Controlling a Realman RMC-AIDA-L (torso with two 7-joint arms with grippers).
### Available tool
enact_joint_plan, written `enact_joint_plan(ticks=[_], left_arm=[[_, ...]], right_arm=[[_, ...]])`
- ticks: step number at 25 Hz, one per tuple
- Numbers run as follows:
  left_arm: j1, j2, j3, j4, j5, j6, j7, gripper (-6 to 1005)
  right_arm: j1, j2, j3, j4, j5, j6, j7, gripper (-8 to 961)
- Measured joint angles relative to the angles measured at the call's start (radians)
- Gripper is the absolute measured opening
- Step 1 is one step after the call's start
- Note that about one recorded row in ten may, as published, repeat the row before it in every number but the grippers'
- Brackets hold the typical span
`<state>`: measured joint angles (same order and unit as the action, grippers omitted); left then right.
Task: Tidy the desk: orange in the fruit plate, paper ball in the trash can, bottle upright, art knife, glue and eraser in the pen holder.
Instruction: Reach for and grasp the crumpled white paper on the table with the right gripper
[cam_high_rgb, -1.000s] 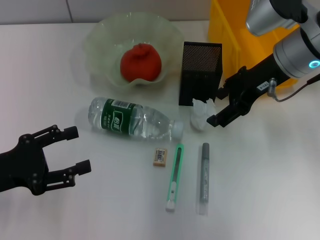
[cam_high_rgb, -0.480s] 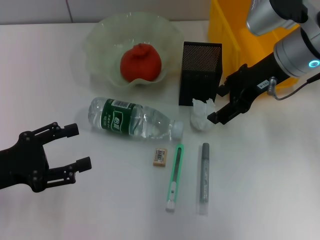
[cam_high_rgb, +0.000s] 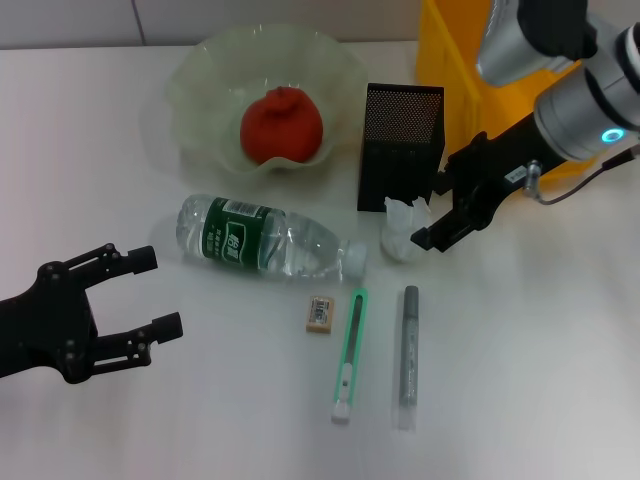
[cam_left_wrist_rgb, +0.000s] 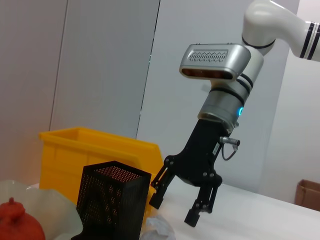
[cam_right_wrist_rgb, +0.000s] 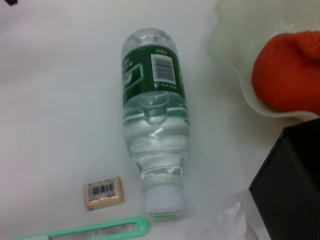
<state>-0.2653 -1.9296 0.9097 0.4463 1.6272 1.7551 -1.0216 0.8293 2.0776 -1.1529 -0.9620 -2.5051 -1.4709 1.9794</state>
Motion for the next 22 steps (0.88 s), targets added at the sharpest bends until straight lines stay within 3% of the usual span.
enact_joint_plan(ticks=[11, 22], left_arm=[[0.000, 0.000, 0.000, -0.001, 0.001, 0.010, 0.000, 856], [0.000, 0.001, 0.000, 0.000, 0.000, 0.013, 0.000, 857]], right_arm=[[-0.002, 0.007, -0.077, 0.107, 0.052, 0.145, -0.027, 758], [-0.007, 0.008, -0.120, 0.128, 0.072, 0.185, -0.028, 756]])
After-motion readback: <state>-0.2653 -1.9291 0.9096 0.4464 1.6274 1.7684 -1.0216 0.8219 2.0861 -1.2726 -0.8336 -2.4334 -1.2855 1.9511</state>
